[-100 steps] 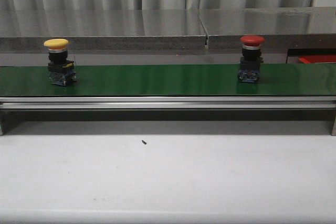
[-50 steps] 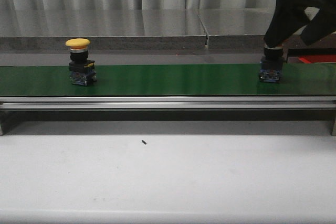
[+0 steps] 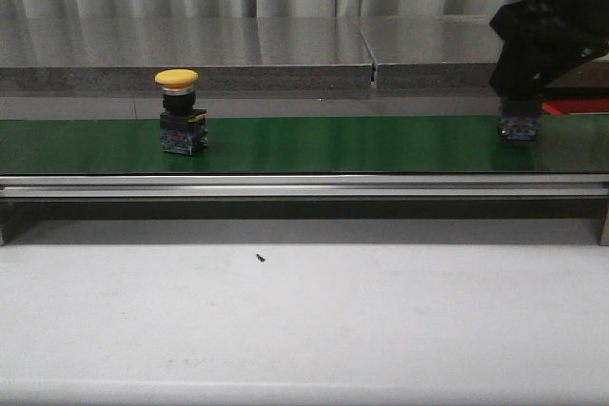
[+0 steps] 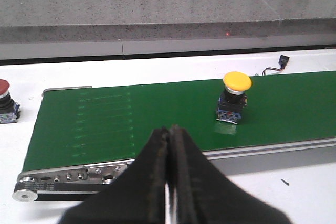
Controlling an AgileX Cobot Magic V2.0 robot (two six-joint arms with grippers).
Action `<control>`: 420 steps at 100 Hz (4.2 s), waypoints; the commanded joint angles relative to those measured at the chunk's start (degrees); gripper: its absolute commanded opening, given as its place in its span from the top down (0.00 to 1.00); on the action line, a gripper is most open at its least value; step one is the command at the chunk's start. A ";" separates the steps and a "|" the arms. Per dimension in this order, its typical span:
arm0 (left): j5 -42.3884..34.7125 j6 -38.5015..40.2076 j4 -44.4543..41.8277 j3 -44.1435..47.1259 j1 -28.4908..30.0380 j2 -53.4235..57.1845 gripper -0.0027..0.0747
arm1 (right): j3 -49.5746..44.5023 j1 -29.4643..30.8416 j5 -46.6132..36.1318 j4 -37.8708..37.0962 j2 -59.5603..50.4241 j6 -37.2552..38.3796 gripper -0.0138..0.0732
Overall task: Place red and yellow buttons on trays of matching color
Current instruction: 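Lift the red button and lower it into the red tray, open right gripper, then move the right gripper down onto the yellow button on the belt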
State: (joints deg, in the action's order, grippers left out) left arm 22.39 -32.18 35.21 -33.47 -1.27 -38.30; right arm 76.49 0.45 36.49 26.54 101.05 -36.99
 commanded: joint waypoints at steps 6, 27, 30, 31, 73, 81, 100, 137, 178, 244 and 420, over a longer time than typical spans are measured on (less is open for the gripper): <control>-3.79 0.18 1.35 -1.49 -0.50 0.23 0.99 | 5.69 5.27 2.52 0.57 -5.65 2.16 0.74; -3.79 0.18 1.35 -1.49 -0.50 0.23 0.99 | 10.66 20.10 6.24 0.64 -5.24 5.58 0.74; -3.79 0.18 1.35 -1.49 -0.50 0.23 0.99 | 10.71 21.98 5.73 0.64 -5.05 5.75 0.74; -3.79 0.18 1.35 -1.49 -0.50 0.23 0.99 | 10.71 22.46 5.38 0.64 -4.97 5.76 0.74; -3.79 0.18 1.35 -1.49 -0.50 0.23 0.99 | 19.14 33.63 -1.06 0.92 10.76 6.18 0.74; -3.79 0.18 1.35 -1.49 -0.50 0.23 0.99 | 23.24 33.63 -0.87 0.92 14.39 6.18 0.74; -3.79 0.18 1.35 -1.49 -0.50 0.23 0.99 | 30.98 33.10 1.18 0.92 21.62 6.18 0.74; -3.79 0.18 1.35 -1.49 -0.50 0.23 0.99 | 34.46 31.14 3.67 0.84 26.73 6.12 0.68; -3.79 0.18 1.35 -1.49 -0.50 0.23 0.99 | 35.13 31.28 4.18 0.84 23.71 6.12 0.29; -3.79 0.18 1.35 -1.49 -0.50 0.23 0.99 | 20.21 27.23 15.84 4.86 -3.94 -4.99 0.29; -3.79 0.18 1.35 -1.49 -0.50 0.23 0.99 | 5.65 -2.76 6.28 6.25 -0.01 -15.98 0.24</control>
State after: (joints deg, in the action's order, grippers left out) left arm 22.26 -32.18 35.21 -33.47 -1.27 -38.23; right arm 79.94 -2.35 44.27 30.97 103.17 -53.18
